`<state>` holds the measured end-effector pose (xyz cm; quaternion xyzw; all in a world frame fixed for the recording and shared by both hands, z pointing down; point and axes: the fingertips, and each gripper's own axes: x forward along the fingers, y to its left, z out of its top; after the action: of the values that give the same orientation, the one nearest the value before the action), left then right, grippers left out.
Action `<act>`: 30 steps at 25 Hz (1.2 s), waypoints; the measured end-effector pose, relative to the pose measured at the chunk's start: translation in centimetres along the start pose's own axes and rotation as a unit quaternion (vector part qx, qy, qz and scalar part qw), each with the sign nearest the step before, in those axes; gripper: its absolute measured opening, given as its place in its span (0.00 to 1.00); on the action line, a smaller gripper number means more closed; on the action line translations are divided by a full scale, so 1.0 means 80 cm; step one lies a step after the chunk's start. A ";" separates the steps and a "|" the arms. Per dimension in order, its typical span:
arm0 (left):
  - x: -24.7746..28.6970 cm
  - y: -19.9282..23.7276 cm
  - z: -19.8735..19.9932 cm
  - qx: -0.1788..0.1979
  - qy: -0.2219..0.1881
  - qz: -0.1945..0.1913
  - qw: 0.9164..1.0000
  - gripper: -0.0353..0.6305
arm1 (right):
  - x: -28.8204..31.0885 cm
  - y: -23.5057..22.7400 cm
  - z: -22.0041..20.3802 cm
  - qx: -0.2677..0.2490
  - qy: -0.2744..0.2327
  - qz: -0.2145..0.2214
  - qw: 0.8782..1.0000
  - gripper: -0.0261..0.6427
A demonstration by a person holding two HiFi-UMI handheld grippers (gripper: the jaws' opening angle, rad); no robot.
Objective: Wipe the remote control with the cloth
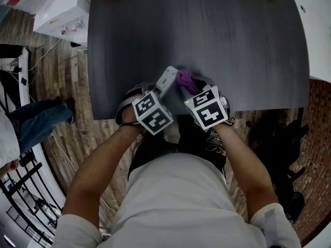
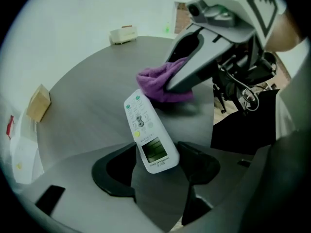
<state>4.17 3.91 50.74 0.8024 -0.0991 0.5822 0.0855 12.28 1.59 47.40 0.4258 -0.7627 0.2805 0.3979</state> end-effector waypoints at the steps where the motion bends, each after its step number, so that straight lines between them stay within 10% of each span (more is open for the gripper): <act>1: -0.001 -0.001 -0.001 0.003 -0.001 0.000 1.000 0.43 | 0.002 -0.002 0.003 -0.002 0.001 -0.003 1.000 0.22; 10: -0.012 -0.030 0.002 0.092 -0.049 0.008 0.995 0.50 | 0.019 -0.017 0.025 -0.051 0.007 -0.023 0.998 0.22; 18: -0.006 -0.027 0.007 0.241 -0.060 0.017 0.969 0.49 | 0.033 -0.021 0.042 -0.092 0.013 -0.014 0.996 0.22; 30: -0.001 -0.023 0.011 0.230 -0.034 0.011 0.973 0.49 | 0.013 0.037 -0.008 -0.093 0.016 0.027 0.995 0.22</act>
<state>5.45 5.43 50.39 0.8186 0.0256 0.5630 -0.1111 9.61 3.04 48.32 0.3614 -0.7904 0.2256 0.4402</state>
